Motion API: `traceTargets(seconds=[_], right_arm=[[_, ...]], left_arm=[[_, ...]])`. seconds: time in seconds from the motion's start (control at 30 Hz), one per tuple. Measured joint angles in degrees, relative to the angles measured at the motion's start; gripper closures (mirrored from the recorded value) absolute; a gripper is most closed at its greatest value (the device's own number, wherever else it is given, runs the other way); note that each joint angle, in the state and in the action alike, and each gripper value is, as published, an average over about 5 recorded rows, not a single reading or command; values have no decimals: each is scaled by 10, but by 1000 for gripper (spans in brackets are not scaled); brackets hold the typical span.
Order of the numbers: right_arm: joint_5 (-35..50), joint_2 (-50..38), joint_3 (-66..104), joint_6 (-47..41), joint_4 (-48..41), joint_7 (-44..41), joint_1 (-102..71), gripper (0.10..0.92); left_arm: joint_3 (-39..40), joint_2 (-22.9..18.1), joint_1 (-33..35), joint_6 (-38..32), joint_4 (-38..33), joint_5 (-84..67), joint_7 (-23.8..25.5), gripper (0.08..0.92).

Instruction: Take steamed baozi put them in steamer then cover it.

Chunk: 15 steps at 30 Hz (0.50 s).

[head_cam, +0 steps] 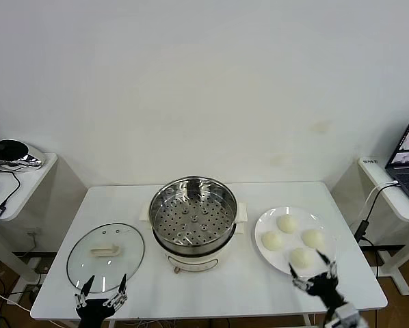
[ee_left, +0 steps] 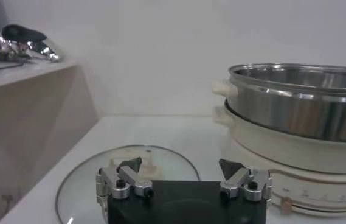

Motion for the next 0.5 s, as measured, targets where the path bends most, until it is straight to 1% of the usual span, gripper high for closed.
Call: traceTargets(seconds=[0.07, 0.2, 0.33, 0.5], right_arm=[[-5, -19, -10, -3, -10, -14, 20, 203], [-20, -89, -68, -12, -56, -72, 118, 203], [-29, -136, -166, -20, -115, -134, 248, 203], [-35, -169, -317, -29, -194, -216, 422, 203]], left_arm=[[0, 1, -3, 1, 1, 3, 0, 177], [1, 1, -12, 4, 4, 17, 0, 177], [-1, 2, -17, 4, 6, 31, -3, 177], [-6, 7, -21, 7, 5, 44, -6, 177]])
